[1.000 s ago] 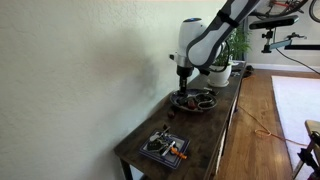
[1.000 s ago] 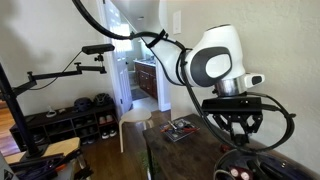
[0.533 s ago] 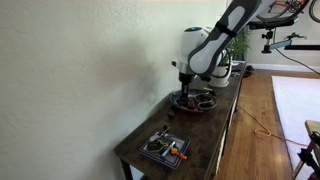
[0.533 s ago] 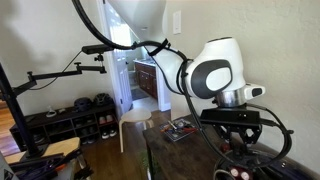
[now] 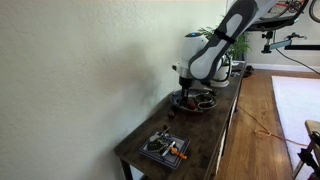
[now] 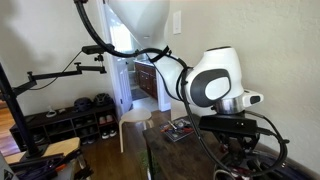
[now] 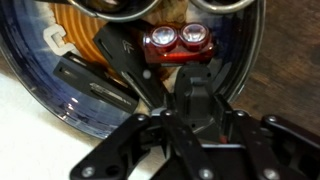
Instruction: Pick up the object from the table and put it in the plate.
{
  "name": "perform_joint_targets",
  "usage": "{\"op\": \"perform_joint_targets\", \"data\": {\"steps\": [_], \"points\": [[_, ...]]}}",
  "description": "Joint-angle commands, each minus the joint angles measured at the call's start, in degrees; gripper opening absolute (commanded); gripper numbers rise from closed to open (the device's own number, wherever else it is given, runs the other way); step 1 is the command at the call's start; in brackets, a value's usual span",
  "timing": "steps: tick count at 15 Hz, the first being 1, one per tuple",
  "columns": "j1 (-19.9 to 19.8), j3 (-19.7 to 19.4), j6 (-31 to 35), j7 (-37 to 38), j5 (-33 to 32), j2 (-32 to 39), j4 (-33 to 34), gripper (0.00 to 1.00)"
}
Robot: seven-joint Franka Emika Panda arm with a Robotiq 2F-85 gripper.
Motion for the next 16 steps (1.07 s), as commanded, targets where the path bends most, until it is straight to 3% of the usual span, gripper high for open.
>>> {"op": "perform_joint_targets", "data": {"steps": [1, 6, 16], "points": [[-0.69, 0.46, 1.63, 1.7, -0.74, -0.03, -0.55, 0.66], [-0.02, 0.05, 0.44, 2.56, -1.09, -1.38, -1.38, 0.97], [0.64, 2.65, -3.62, 2.05, -0.42, -7.84, -4.92, 1.0]]}}
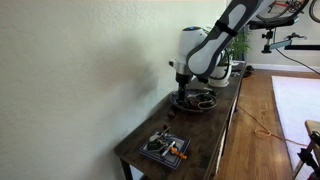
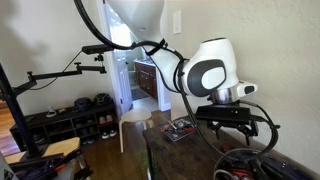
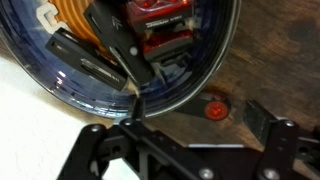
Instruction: Pick up the object from the table and put it in the plate.
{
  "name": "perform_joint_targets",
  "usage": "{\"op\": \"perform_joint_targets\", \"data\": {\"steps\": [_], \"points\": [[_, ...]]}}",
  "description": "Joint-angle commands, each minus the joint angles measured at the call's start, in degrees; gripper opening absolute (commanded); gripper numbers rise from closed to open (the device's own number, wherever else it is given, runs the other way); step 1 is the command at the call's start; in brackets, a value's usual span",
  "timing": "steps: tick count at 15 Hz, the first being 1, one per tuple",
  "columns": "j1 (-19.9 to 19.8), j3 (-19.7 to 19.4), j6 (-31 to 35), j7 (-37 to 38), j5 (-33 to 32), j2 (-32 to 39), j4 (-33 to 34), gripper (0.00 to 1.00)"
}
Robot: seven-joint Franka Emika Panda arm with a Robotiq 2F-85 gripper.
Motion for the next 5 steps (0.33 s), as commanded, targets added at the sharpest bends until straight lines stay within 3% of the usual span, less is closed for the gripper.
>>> {"op": "perform_joint_targets", "data": {"steps": [1, 2, 3, 5], "points": [[0.82, 0.52, -3.12, 1.55, -0.62, -5.56, -4.33, 1.0], [0.89, 0.85, -3.82, 1.58, -0.3, -6.17, -4.6, 1.0], [0.19, 0.92, -2.06, 0.36, -0.36, -2.14, -0.91, 1.0], [0.46, 1.13, -2.9, 0.41, -0.27, -3.16, -1.43, 1.0]]}}
